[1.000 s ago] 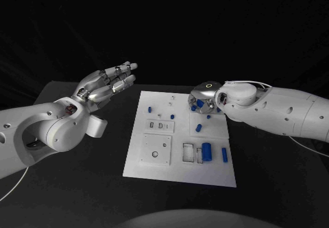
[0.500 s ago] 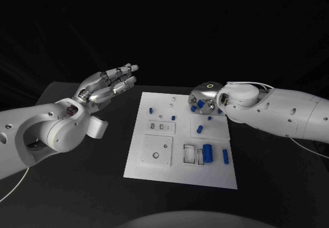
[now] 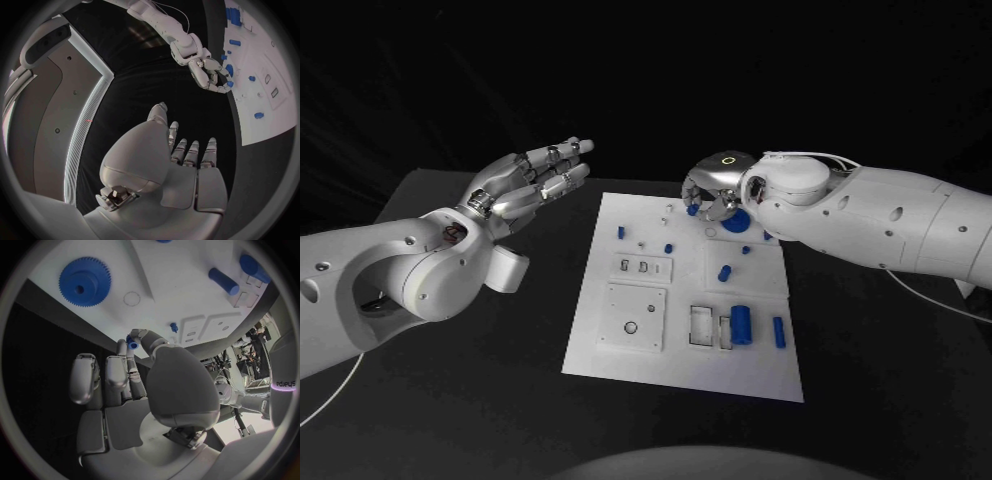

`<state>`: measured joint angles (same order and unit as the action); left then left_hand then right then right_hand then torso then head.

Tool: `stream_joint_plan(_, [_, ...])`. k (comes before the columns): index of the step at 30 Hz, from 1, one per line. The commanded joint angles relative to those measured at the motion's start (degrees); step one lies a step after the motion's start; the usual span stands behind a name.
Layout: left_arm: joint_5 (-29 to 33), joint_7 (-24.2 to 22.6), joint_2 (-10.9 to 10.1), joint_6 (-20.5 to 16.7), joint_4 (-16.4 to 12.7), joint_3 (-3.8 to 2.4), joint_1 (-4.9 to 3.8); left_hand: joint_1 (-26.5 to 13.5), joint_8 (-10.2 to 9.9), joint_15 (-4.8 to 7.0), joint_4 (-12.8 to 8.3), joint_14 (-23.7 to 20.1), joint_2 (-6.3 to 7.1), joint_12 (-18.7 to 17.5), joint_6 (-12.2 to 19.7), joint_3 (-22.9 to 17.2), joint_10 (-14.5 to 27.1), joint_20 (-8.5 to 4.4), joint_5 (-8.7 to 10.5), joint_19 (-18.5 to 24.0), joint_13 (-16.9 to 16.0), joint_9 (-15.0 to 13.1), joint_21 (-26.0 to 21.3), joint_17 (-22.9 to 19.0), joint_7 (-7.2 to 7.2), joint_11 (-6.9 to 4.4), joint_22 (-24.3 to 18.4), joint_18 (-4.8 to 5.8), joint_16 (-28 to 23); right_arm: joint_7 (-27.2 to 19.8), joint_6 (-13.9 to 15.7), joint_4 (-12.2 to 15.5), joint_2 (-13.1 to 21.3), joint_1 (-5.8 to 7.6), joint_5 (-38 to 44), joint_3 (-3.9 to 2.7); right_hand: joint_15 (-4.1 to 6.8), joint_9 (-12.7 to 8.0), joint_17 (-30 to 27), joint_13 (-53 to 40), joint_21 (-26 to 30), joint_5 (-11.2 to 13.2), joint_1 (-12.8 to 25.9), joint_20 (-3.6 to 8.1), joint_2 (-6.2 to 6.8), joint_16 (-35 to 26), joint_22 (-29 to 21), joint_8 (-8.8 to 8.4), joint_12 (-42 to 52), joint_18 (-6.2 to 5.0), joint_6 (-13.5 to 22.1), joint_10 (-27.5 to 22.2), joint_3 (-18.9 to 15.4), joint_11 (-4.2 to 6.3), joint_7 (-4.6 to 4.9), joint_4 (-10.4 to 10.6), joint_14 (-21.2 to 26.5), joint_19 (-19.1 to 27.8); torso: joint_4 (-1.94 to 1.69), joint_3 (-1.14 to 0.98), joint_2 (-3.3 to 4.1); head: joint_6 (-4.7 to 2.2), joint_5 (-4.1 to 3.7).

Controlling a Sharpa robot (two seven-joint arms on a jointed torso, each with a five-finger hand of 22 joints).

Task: Assemble the parts on the task board

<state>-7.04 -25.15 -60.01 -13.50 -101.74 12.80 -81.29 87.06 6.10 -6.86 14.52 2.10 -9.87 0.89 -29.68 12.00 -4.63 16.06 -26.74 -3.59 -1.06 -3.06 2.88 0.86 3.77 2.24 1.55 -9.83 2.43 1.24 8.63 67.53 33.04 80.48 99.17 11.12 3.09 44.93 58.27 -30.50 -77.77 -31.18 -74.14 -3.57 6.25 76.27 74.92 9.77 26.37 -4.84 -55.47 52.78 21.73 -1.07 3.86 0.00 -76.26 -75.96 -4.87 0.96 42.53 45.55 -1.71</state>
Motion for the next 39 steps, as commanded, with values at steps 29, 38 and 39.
stream_joint_plan(29, [-0.31, 0.77, 0.24, 0.55, -0.06, -0.06, -0.05, 0.98, 0.50, -0.22, -0.37, 0.20, 0.03, 0.26, -0.71, 0.01, -0.73, 0.38, -0.45, -0.10, -0.13, -0.11, 0.46, 0.07, 0.49, 0.27, -0.05, -0.52, 0.42, 0.83, -3.33, -9.58, -8.06, 0.41, -3.77, -0.41, -0.27, 0.14, -0.75, 0.42, 0.25, 0.31, 0.28, -0.08, -0.38, -0.28, 2.13, -0.90, -1.54, 0.54, 0.71, 0.25, -0.18, -0.28, 0.32, 0.30, 0.13, 0.10, -0.94, 0.32, 0.83, -1.09, -0.78])
stream_joint_plan(38, [-0.49, 1.08, 0.23, 0.77, -0.08, -0.06, -0.05, 1.02, 0.65, -0.21, -0.39, 0.21, 0.06, 0.27, -1.12, 0.04, -0.78, 0.39, -0.48, -0.12, -0.14, -0.16, 0.47, 0.07, 0.67, 0.39, -0.05, -0.51, 0.43, 0.75, -4.41, -10.37, -8.78, 0.14, -3.77, -0.41, -0.45, -0.17, -1.83, 0.59, 0.96, 0.35, 0.22, -0.20, -0.35, -0.91, 1.65, -1.67, -2.40, 0.38, 1.44, -0.17, -0.01, -0.46, 0.49, 0.27, 0.86, 0.76, -1.03, 0.31, 0.81, -1.06, -0.85])
stream_joint_plan(39, [-0.52, 1.11, 0.25, 0.80, -0.07, -0.07, -0.05, 1.02, 0.65, -0.21, -0.39, 0.21, 0.06, 0.27, -1.12, 0.04, -0.78, 0.39, -0.48, -0.12, -0.14, -0.16, 0.47, 0.07, 0.67, 0.39, -0.05, -0.51, 0.43, 0.73, -4.48, -10.47, -8.86, 0.08, -3.77, -0.41, -0.47, -0.24, -1.91, 0.60, 1.04, 0.37, 0.23, -0.22, -0.34, -0.97, 1.61, -1.79, -2.51, 0.36, 1.55, -0.23, 0.01, -0.48, 0.51, 0.28, 0.93, 0.83, -1.00, 0.32, 0.82, -1.05, -0.82])
